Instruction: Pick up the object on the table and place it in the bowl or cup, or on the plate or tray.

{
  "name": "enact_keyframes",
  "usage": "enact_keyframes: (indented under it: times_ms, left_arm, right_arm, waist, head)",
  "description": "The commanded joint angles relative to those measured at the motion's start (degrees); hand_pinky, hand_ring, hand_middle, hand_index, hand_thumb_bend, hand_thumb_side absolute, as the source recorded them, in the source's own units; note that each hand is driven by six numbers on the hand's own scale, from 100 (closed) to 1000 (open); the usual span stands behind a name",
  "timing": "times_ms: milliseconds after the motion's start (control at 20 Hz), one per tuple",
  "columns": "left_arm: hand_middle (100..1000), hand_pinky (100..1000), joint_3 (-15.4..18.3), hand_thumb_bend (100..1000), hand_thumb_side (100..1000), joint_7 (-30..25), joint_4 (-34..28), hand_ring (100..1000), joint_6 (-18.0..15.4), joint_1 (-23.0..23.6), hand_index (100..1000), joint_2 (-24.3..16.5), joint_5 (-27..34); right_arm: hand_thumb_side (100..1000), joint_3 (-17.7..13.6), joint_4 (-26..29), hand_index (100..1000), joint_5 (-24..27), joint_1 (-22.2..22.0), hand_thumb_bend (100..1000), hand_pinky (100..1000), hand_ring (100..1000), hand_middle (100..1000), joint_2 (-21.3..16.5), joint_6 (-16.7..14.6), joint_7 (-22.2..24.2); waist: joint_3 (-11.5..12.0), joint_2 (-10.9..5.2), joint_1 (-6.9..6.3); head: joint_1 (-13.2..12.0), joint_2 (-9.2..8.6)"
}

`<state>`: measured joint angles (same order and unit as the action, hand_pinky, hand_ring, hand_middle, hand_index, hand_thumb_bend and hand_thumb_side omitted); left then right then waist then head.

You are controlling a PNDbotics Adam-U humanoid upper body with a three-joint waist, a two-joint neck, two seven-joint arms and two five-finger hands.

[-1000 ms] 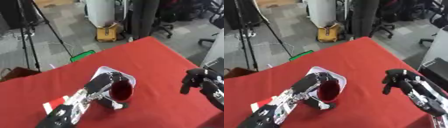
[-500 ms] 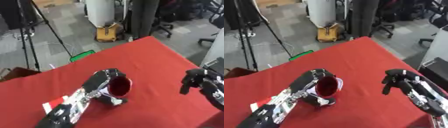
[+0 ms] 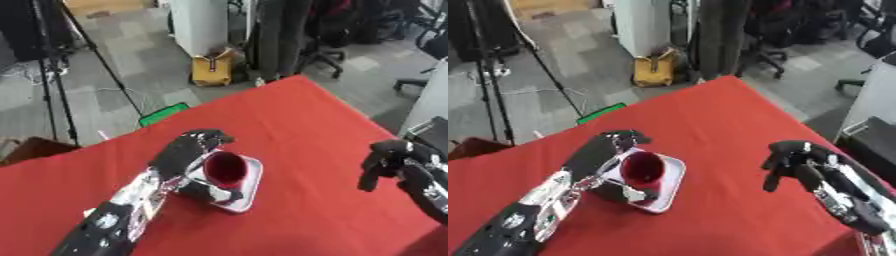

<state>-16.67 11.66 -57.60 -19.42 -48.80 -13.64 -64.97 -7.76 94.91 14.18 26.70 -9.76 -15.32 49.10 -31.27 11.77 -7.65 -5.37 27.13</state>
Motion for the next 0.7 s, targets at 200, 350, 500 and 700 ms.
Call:
enact_keyframes:
  times_ms: [200, 350, 500, 700]
  left_arm:
    - [836, 783, 1.6, 878, 847, -3.1, 1.6, 806, 0.3, -0.6, 878, -1.2, -2.3]
    - [824, 784, 2.1, 865, 833, -2.8, 1.2, 796, 0.5, -0.6, 869, -1.4, -0.4]
    - [811, 782, 1.7, 864, 814, -2.5, -0.5, 785, 0.2, -0.5, 862, -2.0, 2.4]
    - [789, 774, 1.1, 864, 782, -2.5, -5.1, 761, -0.1, 0.3, 851, -3.6, 7.4]
  right_arm:
    - [591, -0.4, 1.0, 849, 0.6, 0.6, 100, 543, 517, 641, -0.8, -3.2, 2.9]
    - [590, -0.5, 0.9, 850, 0.7, 0.6, 100, 543, 517, 641, -0.8, -3.3, 2.9]
    - [590, -0.5, 0.8, 850, 0.7, 0.6, 100, 544, 518, 641, -0.8, -3.5, 2.9]
    - [589, -0.7, 0.6, 850, 0.7, 0.6, 100, 544, 517, 641, -0.9, -3.6, 2.9]
  waist:
    - [0.3, -0.65, 0.95]
    - [0.7, -0.63, 1.12]
    - [1.1, -0.62, 1.27]
    - [1.5, -0.63, 1.49]
  head:
    - [0.3, -0.59]
    - [0.4, -0.49]
    - [0.5, -0.42]
    - [0.8, -0.36]
